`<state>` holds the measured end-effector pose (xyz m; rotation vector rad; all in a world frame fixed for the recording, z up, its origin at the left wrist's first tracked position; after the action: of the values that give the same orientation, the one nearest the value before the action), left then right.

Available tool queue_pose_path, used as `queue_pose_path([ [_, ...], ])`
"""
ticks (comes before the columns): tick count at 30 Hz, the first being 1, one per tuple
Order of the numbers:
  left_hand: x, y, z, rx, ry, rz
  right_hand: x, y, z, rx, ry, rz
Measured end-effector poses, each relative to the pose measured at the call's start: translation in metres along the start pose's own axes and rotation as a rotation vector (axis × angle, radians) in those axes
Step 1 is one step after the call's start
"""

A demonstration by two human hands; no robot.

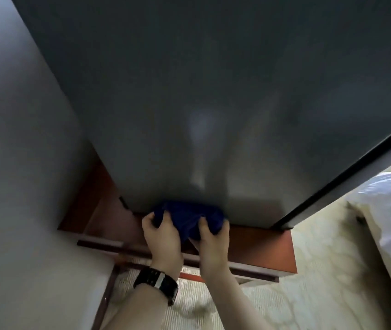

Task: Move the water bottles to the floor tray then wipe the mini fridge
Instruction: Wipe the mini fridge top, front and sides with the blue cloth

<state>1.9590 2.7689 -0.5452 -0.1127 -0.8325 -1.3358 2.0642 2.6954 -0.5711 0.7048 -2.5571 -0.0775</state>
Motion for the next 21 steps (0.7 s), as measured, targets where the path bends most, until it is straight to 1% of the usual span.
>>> queue_pose_path([
  [4,0.017,0.009,0.029,0.040,-0.008,0.046,0.017,0.011,-0.034,0.019,-0.016,0.003],
  [9,0.052,0.030,0.107,0.101,0.070,0.022,0.054,0.053,-0.106,0.079,-0.144,-0.032],
  [14,0.093,0.055,0.204,0.122,0.219,-0.012,0.101,0.099,-0.188,0.030,-0.185,-0.030],
  [16,0.111,0.069,0.244,0.155,0.280,-0.058,0.121,0.116,-0.222,0.004,-0.180,-0.033],
  [19,0.134,0.089,0.298,0.192,0.389,-0.110,0.148,0.141,-0.271,-0.107,-0.180,-0.069],
  [21,0.143,0.100,0.326,0.214,0.430,-0.154,0.161,0.154,-0.295,-0.107,-0.205,-0.089],
])
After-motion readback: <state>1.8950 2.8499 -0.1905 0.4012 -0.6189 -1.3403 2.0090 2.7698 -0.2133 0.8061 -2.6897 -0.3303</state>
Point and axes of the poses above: each hand's wrist, its own x-axis away from the middle knuckle, its own y-axis out of the palm, z = x × y, the point moved 7 cm from there along -x, towards the middle knuckle, and after that the axes turned 10 degrees about x, right-handed, at the moved point
